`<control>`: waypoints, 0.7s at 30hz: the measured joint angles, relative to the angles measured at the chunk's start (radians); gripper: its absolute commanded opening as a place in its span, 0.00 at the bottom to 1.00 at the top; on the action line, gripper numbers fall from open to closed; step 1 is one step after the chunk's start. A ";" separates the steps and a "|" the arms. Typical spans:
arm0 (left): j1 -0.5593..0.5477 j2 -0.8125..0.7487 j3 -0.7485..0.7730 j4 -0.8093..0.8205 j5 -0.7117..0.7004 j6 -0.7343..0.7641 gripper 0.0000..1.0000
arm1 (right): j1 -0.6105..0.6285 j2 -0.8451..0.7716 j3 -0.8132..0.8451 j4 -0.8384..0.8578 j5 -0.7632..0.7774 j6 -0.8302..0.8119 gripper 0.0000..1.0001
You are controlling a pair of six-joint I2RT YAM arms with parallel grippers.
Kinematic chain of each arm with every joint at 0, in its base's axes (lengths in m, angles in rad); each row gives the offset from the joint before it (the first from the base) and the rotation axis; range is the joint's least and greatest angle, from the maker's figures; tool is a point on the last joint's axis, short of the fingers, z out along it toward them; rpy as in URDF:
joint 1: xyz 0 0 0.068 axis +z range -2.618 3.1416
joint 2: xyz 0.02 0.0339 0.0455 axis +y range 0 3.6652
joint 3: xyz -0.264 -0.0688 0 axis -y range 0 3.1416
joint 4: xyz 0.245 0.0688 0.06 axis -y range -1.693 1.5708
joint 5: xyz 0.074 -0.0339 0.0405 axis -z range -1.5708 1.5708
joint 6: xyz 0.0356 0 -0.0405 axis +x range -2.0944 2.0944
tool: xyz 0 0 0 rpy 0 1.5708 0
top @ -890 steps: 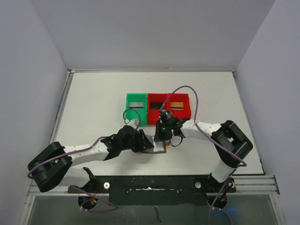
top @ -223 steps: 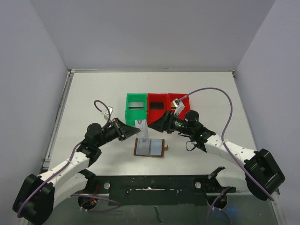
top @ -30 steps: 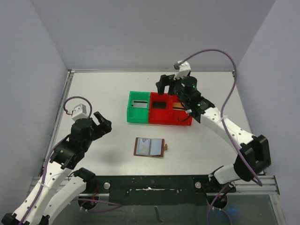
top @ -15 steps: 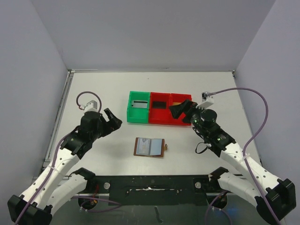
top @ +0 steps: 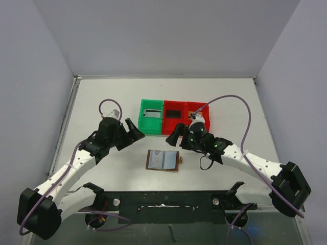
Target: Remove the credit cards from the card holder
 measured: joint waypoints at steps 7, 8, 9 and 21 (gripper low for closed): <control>0.003 0.002 -0.032 0.027 0.035 -0.024 0.78 | 0.049 0.178 0.104 -0.021 -0.033 0.034 0.72; 0.003 0.000 -0.032 0.027 0.036 -0.026 0.78 | 0.052 0.208 0.122 -0.023 -0.038 0.033 0.71; 0.003 -0.002 -0.033 0.028 0.036 -0.029 0.78 | 0.058 0.230 0.136 -0.026 -0.041 0.033 0.70; 0.004 -0.116 -0.033 -0.011 -0.047 -0.031 0.76 | 0.174 0.427 0.296 -0.136 -0.006 0.038 0.57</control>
